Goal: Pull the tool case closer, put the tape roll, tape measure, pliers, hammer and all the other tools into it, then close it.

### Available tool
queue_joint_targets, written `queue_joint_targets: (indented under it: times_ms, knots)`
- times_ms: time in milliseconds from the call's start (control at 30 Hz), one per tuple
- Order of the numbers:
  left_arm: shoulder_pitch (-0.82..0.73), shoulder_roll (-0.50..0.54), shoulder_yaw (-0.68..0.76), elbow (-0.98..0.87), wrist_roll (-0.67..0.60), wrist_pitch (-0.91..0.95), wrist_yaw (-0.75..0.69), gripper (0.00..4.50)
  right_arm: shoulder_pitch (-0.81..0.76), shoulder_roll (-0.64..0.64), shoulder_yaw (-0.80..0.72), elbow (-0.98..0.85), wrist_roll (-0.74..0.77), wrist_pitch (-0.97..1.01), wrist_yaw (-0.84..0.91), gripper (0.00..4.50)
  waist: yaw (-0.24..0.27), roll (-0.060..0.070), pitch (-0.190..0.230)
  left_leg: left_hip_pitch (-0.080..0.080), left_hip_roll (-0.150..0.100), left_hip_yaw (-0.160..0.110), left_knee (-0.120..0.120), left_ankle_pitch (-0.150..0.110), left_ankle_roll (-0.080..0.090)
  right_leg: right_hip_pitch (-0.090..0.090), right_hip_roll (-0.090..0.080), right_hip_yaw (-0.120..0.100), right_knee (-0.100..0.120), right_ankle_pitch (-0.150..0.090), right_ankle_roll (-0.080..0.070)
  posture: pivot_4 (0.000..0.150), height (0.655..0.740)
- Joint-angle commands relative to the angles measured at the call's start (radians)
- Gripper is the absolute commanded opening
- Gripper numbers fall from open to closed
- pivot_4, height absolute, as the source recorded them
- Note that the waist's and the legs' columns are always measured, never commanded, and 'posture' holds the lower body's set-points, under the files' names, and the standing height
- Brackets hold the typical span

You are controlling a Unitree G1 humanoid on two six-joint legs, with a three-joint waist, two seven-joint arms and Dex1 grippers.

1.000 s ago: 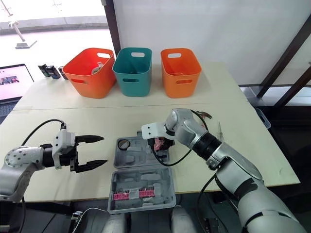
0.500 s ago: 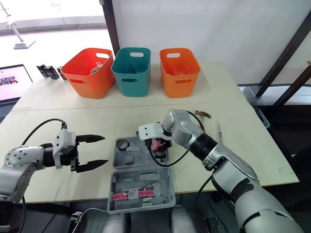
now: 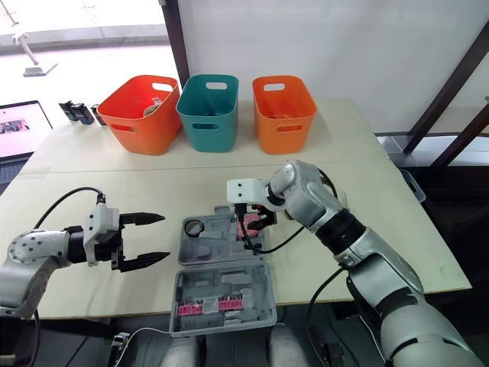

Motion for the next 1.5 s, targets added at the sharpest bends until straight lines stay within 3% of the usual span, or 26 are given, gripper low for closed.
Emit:
queue_joint_targets:
  times_ms: [33,67,467,900,1300,1500]
  knots:
    - [0.000,-0.001,0.001,-0.016,-0.004,-0.007,0.000,4.50,0.022,0.008,-0.083,-0.041,0.051,0.019,-0.043,2.10,-0.001,0.000,0.000,0.000,0.000,0.000,0.000,0.000,0.000,0.000,0.000,0.000,0.000,0.000,0.000,0.150,0.7400]
    - [0.001,-0.001,0.001,-0.016,-0.004,-0.007,0.001,4.50,0.035,0.011,-0.101,-0.050,0.068,0.032,-0.053,1.67,0.000,0.000,0.000,0.000,0.000,0.000,0.000,0.000,0.000,0.000,0.000,0.000,0.000,0.000,0.000,0.150,0.7400]
    - [0.010,-0.019,0.001,-0.016,0.002,-0.011,0.019,4.50,0.316,0.129,-0.366,-0.100,0.290,-0.108,-0.311,1.67,0.000,0.000,0.000,-0.002,0.000,0.000,0.001,0.000,0.000,-0.001,0.000,0.000,0.000,0.000,0.000,0.150,0.7400]
    - [0.011,-0.023,0.000,-0.011,0.006,-0.018,0.027,4.50,0.415,0.103,-0.347,-0.005,0.314,-0.159,-0.357,1.67,0.001,0.000,0.000,-0.002,0.000,0.000,0.001,0.000,0.000,-0.001,0.000,0.000,0.000,0.000,0.000,0.150,0.7400]
    - [0.014,-0.020,0.003,-0.010,0.008,-0.023,0.027,4.50,0.413,0.096,-0.258,0.104,0.288,0.103,-0.373,1.67,0.003,-0.002,-0.002,0.009,0.000,0.000,0.001,0.000,0.000,0.011,0.000,0.000,-0.002,-0.001,-0.001,0.150,0.7400]
    - [0.016,-0.018,0.004,-0.013,0.007,-0.020,0.028,4.50,0.409,0.094,-0.202,0.136,0.268,0.183,-0.389,1.67,0.002,-0.009,-0.011,0.010,0.000,0.000,0.001,0.000,0.000,0.012,0.000,0.000,-0.003,-0.001,-0.001,0.150,0.7400]
